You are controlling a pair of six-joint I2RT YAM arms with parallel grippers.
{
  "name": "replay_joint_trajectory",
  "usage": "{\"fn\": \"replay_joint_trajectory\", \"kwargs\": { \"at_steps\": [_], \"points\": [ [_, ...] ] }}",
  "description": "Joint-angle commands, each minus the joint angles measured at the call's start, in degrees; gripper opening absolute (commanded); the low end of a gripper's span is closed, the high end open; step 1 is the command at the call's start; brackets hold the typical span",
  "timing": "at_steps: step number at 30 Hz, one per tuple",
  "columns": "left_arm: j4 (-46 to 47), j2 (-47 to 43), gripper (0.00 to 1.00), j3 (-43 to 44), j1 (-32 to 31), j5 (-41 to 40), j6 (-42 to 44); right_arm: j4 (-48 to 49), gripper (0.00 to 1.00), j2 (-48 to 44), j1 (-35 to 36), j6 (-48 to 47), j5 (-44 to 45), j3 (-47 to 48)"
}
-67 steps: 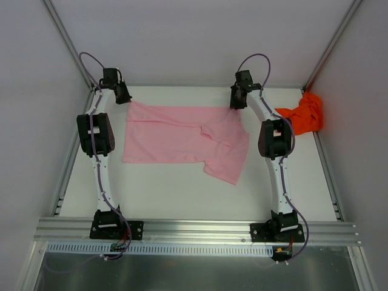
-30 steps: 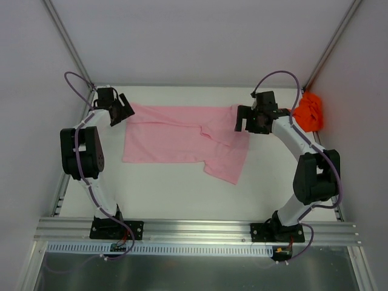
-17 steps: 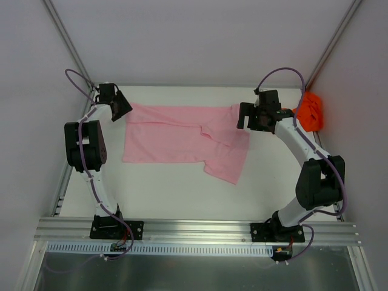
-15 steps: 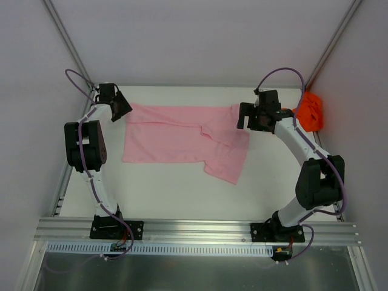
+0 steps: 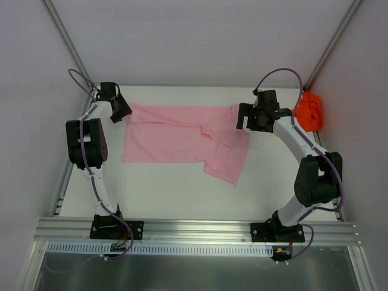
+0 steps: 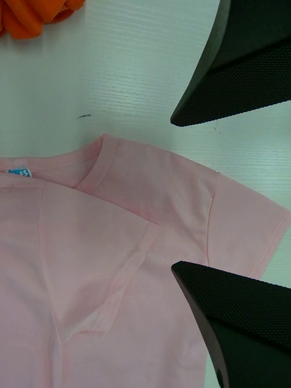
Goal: Fold and stack the t-shirts
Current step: Fold the flattened tshirt in 1/3 of the way
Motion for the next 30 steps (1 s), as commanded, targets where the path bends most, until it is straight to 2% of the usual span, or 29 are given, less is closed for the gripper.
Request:
{"fn": "replay_joint_trajectory", "kwargs": {
  "at_steps": [1, 7, 18, 30],
  "points": [
    [-4.58, 2.02, 0.52, 4.73, 0.24, 0.19, 0.99, 1.00, 0.97, -0.09, -0.18, 0.71, 1.32, 2.07],
    [-5.74, 3.34, 0.47, 6.32, 0.24, 0.19, 1.69, 1.00, 0.96, -0.70, -0.18, 0.79, 3.34, 1.72],
    [-8.11, 3.70, 0.45, 7.02, 0.24, 1.86, 5.47, 1.44, 0.97, -1.14, -0.18, 1.32, 3.43, 0.75],
    [-6.26, 4.22, 0.28, 6.41, 0.15, 3.61, 8.64, 1.53, 0.97, -1.41, -0.18, 1.50, 3.69, 0.58]
  ]
}}
